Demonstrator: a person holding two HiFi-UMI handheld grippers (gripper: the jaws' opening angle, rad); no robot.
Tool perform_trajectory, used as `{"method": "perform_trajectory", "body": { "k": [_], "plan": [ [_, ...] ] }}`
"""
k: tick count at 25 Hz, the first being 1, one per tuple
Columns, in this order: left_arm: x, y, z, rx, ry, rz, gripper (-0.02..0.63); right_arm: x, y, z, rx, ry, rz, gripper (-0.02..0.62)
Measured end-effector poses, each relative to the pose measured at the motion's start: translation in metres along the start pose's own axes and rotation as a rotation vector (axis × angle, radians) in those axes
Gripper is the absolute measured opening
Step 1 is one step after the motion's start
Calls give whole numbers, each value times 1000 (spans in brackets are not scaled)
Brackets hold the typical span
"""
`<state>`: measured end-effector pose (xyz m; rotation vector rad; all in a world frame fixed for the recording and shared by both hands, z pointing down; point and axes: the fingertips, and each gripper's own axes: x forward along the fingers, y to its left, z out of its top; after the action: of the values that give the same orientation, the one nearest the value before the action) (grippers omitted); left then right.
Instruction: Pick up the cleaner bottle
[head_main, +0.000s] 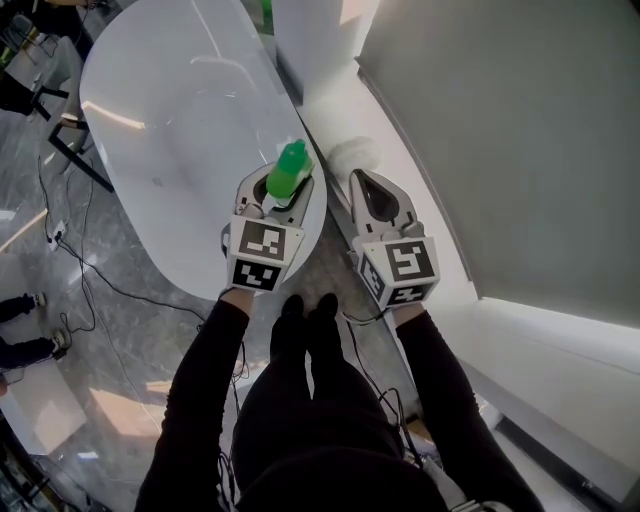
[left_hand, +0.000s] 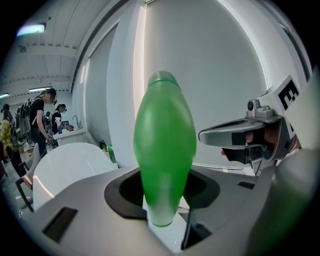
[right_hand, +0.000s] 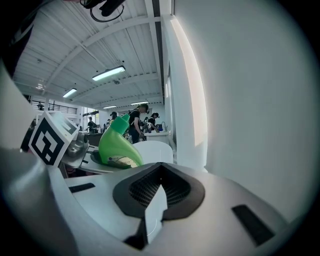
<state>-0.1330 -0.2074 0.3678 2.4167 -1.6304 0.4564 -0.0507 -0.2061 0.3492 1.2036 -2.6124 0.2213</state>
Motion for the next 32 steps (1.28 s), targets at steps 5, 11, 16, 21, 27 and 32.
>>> {"method": "perform_trajectory", "body": {
  "k": [5,11,16,21,27,32],
  "plan": [
    [-9,5,0,-2,-6,11,187,-2,11,2,0,-13,19,1],
    [-20,8,0,-6,-15,27,187,-4,23,2,-20,-4,37,0],
    [-26,8,-1,-14,-18,34,187,-5,28,3,-33,-1,48,0],
    [-29,8,-2,-18,-21,39,187,-6,31,3,-36,-1,53,0],
    [-34,9,-1,-17,-25,42,187,-7,35,3,-38,-3,55,0],
    [-34,10,0,-21,-27,43,187,-7,36,3,-38,-2,57,0]
  ]
}}
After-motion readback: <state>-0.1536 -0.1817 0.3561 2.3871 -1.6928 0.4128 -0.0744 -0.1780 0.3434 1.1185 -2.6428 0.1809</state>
